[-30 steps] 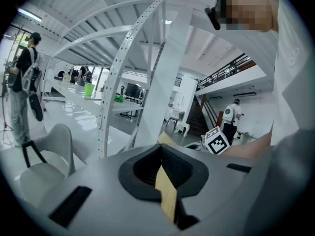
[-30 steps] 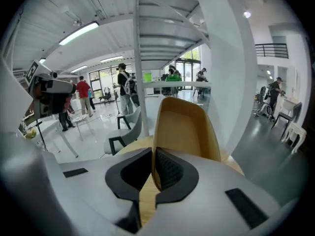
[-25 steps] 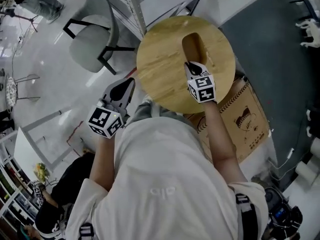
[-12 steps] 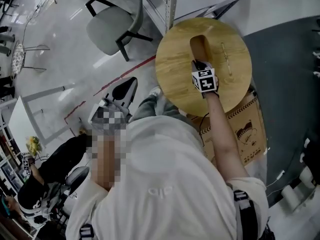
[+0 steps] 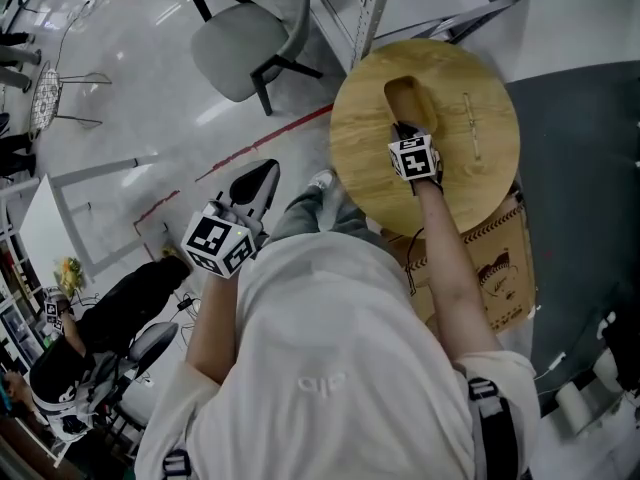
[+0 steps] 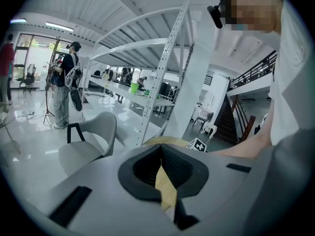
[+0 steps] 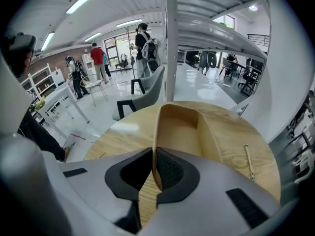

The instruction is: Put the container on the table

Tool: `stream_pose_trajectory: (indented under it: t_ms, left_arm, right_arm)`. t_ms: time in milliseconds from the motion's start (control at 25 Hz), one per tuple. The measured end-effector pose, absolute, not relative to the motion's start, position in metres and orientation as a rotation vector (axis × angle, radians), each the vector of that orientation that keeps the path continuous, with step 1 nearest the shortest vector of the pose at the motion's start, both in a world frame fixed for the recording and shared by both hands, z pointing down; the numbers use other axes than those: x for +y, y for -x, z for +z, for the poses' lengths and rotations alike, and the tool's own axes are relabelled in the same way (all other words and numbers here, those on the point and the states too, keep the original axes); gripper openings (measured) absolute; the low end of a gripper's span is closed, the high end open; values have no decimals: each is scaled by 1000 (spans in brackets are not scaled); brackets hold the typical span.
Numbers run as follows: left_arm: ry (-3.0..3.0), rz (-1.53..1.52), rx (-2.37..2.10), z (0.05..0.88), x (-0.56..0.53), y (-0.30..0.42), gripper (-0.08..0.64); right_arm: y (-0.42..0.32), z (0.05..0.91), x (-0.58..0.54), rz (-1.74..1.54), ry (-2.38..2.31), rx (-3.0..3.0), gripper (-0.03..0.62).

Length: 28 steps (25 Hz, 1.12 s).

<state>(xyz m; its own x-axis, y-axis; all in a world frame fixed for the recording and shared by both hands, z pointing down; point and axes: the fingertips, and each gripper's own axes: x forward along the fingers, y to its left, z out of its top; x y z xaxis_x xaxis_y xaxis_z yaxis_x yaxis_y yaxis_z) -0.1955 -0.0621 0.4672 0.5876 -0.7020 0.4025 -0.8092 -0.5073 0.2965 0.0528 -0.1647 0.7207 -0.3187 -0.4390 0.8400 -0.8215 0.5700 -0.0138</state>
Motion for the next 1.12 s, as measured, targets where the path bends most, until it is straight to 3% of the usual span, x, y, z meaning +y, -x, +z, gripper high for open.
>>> stream_pose_trajectory:
  t_ms: [320,560,720,880,1120]
  left_arm:
    - [-2352,322,-1207,472,-65,205,15]
    - [-2345,316,-1204,474,-62,211,15]
    - [-2350,307,-1197,476,-62,212,15]
    - [-2359,298,-1186,474,-63,210,15]
    - [-2427,286,-1108,466,-77,190,15]
  right_arm:
    - [-38,735,-164,603,-971,-1932,55]
    - [-37,745,-165,583,-960,-1924,137]
    - [-38,739,-162,606,-976,-1908,156]
    - [-39,727,-160,604,-999,-1925,153]
    - [-51,684,-158,595,-1072,-1959,83]
